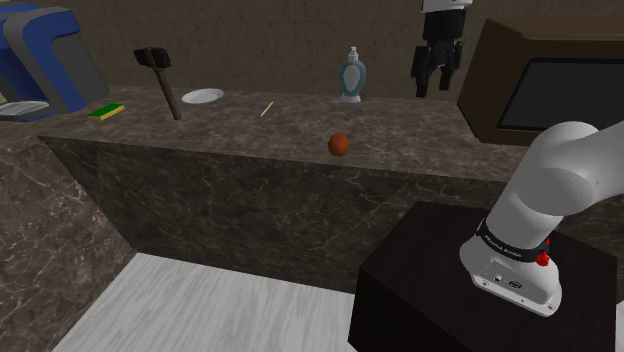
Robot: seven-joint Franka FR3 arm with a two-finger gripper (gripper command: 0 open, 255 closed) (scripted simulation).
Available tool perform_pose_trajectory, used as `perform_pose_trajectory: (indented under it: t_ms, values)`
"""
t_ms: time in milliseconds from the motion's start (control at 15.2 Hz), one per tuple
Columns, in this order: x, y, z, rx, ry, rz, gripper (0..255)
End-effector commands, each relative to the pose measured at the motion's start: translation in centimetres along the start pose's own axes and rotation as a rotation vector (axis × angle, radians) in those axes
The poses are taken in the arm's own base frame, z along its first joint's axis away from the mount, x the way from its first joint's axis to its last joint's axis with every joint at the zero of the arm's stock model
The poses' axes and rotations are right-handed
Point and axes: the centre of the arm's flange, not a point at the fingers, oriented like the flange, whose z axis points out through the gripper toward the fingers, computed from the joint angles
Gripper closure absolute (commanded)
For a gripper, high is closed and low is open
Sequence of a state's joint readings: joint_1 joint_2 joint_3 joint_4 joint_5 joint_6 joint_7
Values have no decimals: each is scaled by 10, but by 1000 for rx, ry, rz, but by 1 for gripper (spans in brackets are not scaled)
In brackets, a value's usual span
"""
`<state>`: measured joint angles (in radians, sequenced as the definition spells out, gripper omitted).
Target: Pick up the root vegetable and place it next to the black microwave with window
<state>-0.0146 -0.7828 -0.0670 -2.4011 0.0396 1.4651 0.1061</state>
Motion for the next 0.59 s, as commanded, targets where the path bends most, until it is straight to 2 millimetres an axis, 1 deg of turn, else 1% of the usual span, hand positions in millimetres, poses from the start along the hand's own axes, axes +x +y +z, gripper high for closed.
perform_pose_trajectory:
  t_ms: [0,264,528]
  values:
    - [0,0,0,0,0,0,0]
    - [27,-32,29,-19,45,140,0]
    - [60,-59,56,-38,90,281,0]
